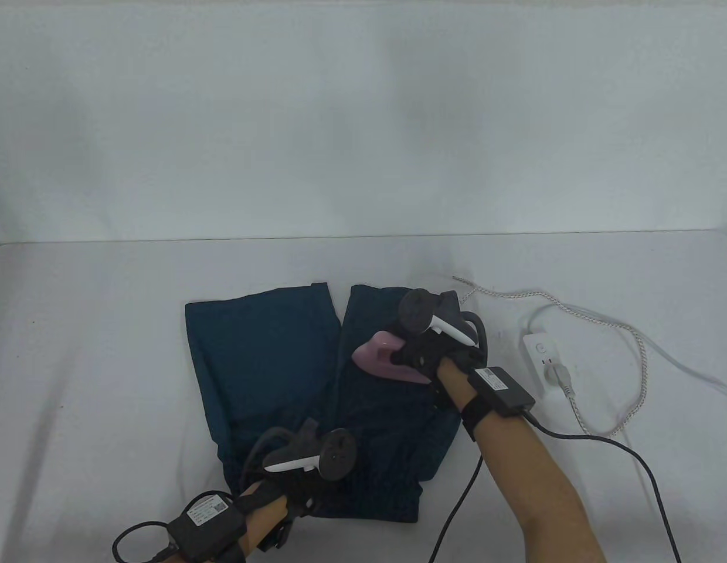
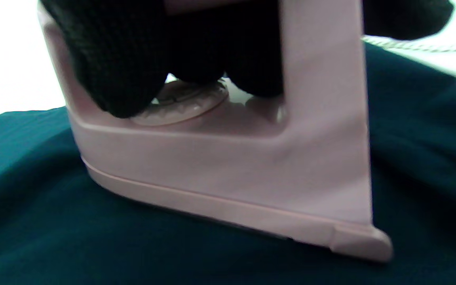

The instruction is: Iron shorts with electric iron on table

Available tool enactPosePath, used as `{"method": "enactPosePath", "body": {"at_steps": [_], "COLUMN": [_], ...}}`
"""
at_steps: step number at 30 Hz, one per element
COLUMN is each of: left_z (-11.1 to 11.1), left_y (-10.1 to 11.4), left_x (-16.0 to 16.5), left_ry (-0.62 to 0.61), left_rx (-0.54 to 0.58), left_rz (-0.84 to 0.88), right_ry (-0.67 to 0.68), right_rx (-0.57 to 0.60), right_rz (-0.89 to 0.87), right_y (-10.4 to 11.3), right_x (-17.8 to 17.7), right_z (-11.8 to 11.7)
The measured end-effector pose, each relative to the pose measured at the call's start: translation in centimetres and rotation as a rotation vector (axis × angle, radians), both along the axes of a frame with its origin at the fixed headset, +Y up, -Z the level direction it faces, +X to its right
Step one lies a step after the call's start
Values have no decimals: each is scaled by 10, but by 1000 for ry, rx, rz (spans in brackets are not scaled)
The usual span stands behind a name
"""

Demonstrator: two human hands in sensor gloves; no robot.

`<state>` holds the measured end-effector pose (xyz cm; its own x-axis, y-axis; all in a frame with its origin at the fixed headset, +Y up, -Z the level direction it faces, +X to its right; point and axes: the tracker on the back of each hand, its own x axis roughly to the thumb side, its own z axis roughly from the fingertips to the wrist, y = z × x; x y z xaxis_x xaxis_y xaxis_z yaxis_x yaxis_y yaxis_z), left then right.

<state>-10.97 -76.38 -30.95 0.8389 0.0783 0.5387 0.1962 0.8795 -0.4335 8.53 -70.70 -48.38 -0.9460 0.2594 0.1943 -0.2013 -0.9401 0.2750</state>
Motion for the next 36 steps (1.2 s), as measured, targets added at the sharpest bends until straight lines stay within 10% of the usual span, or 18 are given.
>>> {"method": "enactPosePath", "body": {"at_steps": [17,36], "left_z": [0,0], "left_y": [0,1], "left_x": [0,0], "left_ry": [3,5], "left_rx": [1,1], "left_rz": [-2,-5], "right_ry": [125,-3], "right_rx": [3,-8], "right_rz": [-4,80], "right_y": [-1,-1], "right_x": [-69,18], "right_z": [12,32]}}
